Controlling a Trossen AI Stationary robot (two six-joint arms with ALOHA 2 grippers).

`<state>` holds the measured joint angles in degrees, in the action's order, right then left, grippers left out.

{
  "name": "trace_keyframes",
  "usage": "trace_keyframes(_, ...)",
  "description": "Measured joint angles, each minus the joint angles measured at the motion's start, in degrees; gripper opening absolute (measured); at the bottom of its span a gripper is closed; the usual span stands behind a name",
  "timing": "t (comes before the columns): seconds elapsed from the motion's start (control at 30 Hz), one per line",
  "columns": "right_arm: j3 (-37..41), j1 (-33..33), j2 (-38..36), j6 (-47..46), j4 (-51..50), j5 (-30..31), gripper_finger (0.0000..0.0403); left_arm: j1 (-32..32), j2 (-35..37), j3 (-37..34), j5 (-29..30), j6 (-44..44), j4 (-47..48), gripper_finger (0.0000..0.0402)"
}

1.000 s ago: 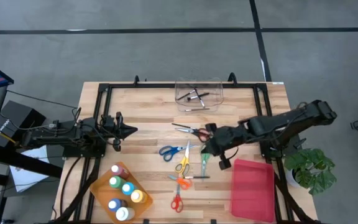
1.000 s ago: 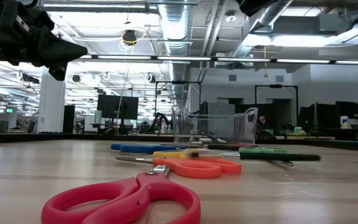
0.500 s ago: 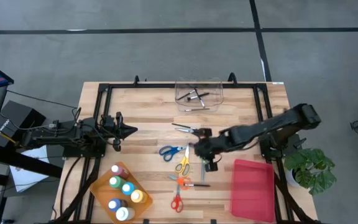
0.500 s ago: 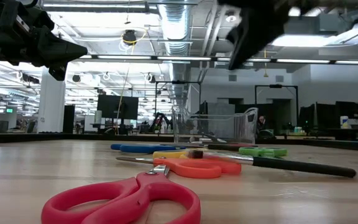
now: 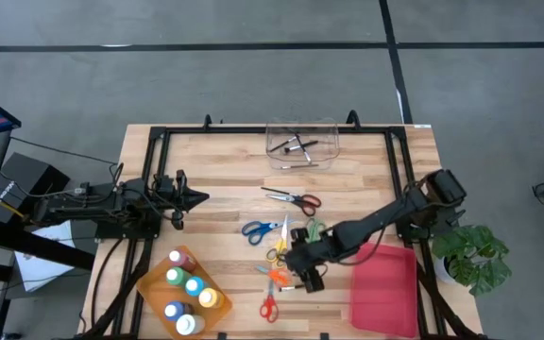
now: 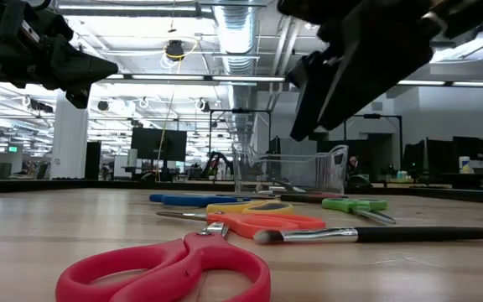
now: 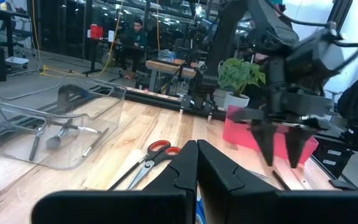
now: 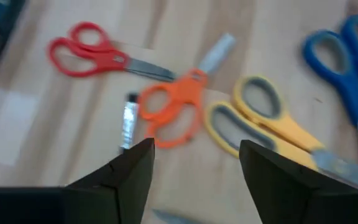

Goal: Pick & Place Paint Supplies
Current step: Put the eyeshadow brush into the transparent bin

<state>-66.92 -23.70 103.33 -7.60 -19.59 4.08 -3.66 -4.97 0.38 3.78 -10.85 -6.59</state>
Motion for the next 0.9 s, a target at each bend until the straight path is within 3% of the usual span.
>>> trace_keyframes(0.4,0.0,-5.3,0.3,1.4,14.0,2.5,0.0195,0.0,0.0,0.0,0.0,0.0,0.1,0.0000)
trace_keyframes(0.6,-0.3,-6.0,5.0,3.6,20.1,3.0,0.0182,0.0,0.0,0.0,0.0,0.0,0.0,0.0000)
trace_keyframes(0.9,-3.9,-7.5,13.2,5.0,21.4,3.5,0.0166,0.0,-1.7,0.0,0.0,0.0,-1.5,0.0000)
